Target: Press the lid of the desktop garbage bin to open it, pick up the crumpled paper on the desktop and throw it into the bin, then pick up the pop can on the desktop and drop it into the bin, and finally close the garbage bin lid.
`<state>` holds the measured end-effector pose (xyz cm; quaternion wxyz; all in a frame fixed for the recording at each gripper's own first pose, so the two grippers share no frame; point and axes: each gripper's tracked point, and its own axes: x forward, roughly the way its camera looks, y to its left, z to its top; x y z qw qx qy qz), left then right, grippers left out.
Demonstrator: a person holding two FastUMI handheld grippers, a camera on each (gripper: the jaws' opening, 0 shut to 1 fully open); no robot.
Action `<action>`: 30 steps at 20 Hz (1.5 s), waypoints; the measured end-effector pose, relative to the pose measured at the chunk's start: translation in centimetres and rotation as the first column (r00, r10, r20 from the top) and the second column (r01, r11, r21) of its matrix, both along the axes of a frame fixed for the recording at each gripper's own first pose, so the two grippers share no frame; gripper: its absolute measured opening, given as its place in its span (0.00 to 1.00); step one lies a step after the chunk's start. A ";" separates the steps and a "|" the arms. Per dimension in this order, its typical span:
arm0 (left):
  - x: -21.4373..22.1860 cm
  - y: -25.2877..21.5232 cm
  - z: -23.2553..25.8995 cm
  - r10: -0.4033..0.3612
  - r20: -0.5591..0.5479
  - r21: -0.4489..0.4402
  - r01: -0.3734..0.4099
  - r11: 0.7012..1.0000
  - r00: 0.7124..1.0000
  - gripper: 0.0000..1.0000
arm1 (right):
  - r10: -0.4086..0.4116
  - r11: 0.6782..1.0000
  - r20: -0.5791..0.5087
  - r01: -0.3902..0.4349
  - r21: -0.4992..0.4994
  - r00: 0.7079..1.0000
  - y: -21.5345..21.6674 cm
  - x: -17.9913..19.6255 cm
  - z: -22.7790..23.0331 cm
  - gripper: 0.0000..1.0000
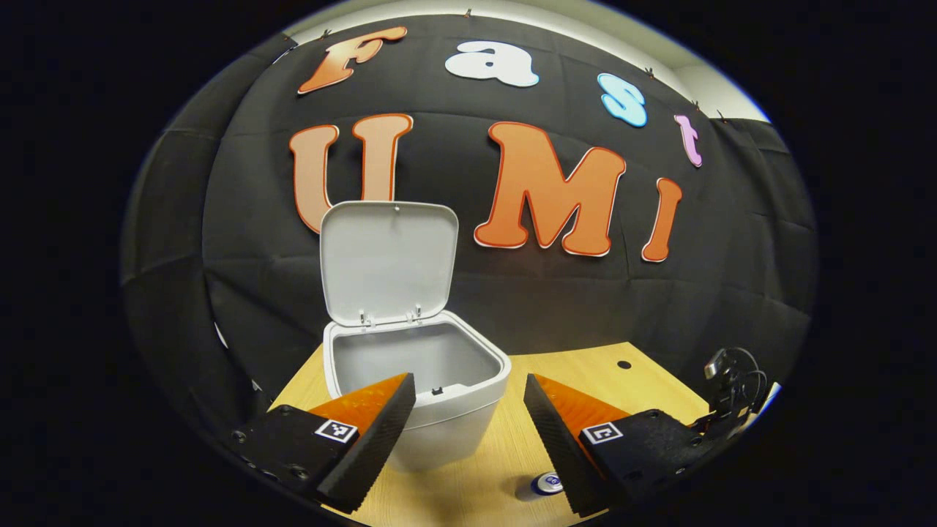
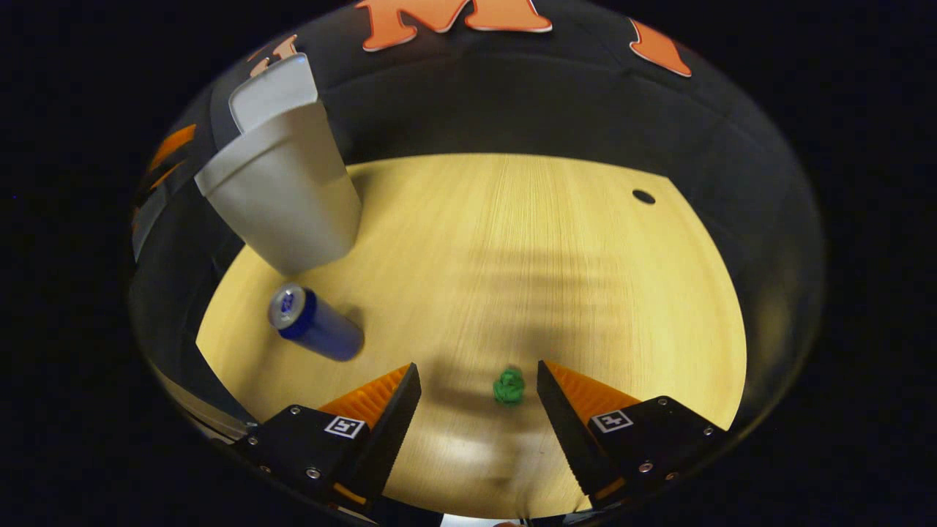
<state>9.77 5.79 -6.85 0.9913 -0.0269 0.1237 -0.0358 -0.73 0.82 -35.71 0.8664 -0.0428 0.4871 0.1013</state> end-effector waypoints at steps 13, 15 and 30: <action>1.5 1.9 -2.7 0.041 -0.074 0.023 -0.040 0.999 0.996 0.95 | 0.088 0.993 -0.249 -0.105 -0.054 0.964 -0.8 -2.4 -1.0 0.96; 1.6 2.0 -3.0 0.046 -0.082 0.016 -0.045 0.999 0.996 0.95 | 0.084 0.992 -0.256 -0.104 -0.065 0.963 -0.9 -2.1 -0.5 0.96; 0.5 2.2 -3.5 0.055 -0.101 0.028 -0.053 0.998 0.993 0.95 | 0.067 0.989 -0.253 -0.099 -0.114 0.965 1.8 6.9 7.3 0.05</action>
